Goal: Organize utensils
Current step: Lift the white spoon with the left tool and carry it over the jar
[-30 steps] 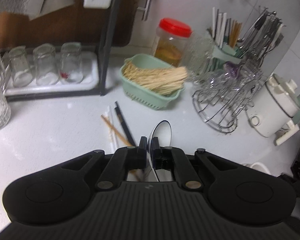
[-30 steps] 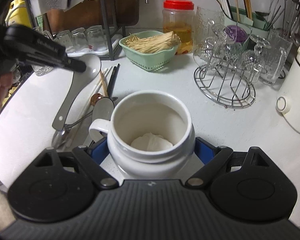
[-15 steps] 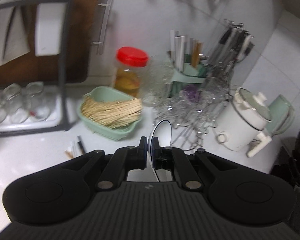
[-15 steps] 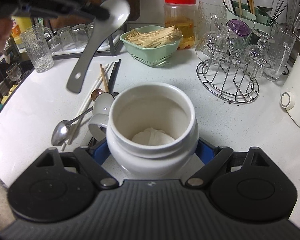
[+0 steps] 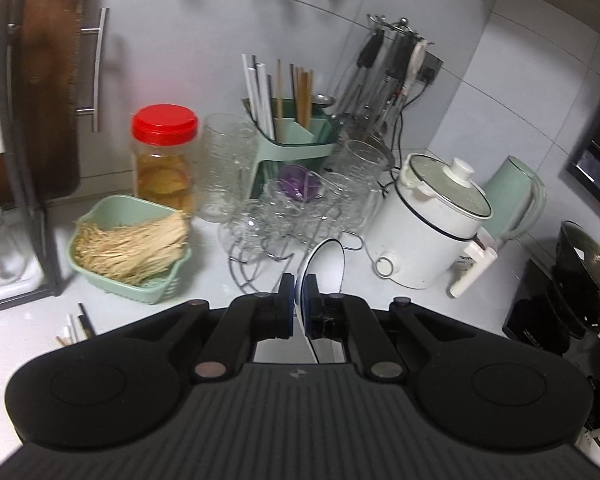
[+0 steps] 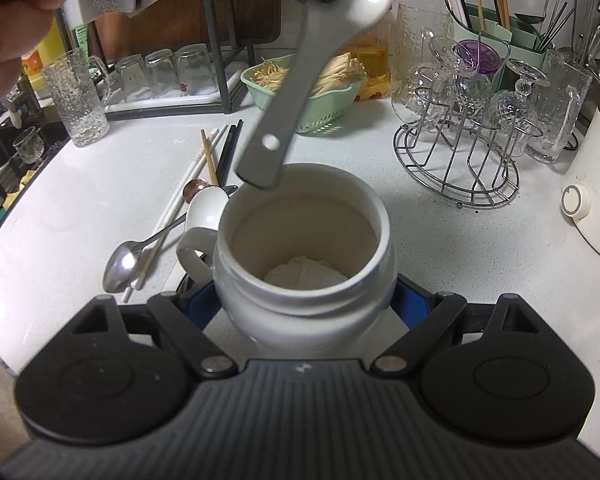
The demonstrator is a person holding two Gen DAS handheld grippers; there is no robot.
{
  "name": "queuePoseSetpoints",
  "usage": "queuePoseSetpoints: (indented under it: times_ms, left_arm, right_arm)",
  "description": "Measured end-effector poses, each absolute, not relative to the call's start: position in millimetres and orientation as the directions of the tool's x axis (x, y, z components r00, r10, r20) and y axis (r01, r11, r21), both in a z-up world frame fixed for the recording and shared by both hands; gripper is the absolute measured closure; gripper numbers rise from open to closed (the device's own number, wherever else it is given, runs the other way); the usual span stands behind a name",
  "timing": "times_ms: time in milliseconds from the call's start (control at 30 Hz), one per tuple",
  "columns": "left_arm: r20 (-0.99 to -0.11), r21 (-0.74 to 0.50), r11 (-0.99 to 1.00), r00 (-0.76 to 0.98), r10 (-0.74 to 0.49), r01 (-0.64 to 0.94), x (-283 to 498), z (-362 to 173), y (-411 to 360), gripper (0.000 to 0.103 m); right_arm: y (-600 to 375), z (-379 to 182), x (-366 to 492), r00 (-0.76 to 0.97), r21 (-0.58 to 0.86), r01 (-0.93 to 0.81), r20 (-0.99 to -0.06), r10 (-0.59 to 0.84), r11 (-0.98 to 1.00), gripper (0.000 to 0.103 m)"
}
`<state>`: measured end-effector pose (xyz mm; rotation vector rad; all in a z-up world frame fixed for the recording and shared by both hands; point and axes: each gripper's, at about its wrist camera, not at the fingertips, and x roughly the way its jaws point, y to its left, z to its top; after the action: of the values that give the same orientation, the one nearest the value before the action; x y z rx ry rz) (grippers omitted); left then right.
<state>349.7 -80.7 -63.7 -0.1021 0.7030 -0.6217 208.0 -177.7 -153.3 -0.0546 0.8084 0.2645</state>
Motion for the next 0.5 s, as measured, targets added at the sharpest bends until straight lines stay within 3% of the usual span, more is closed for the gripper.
queuePoseSetpoints:
  times_ms: [500]
  left_arm:
    - [-0.64, -0.247, 0.807, 0.535, -0.552, 0.537, 326.4, -77.3, -81.2, 0.098]
  right_arm:
    - [-176.3, -154.3, 209.7, 0.669, 0.058, -0.249, -0.711, 0.215, 0.967, 0.012]
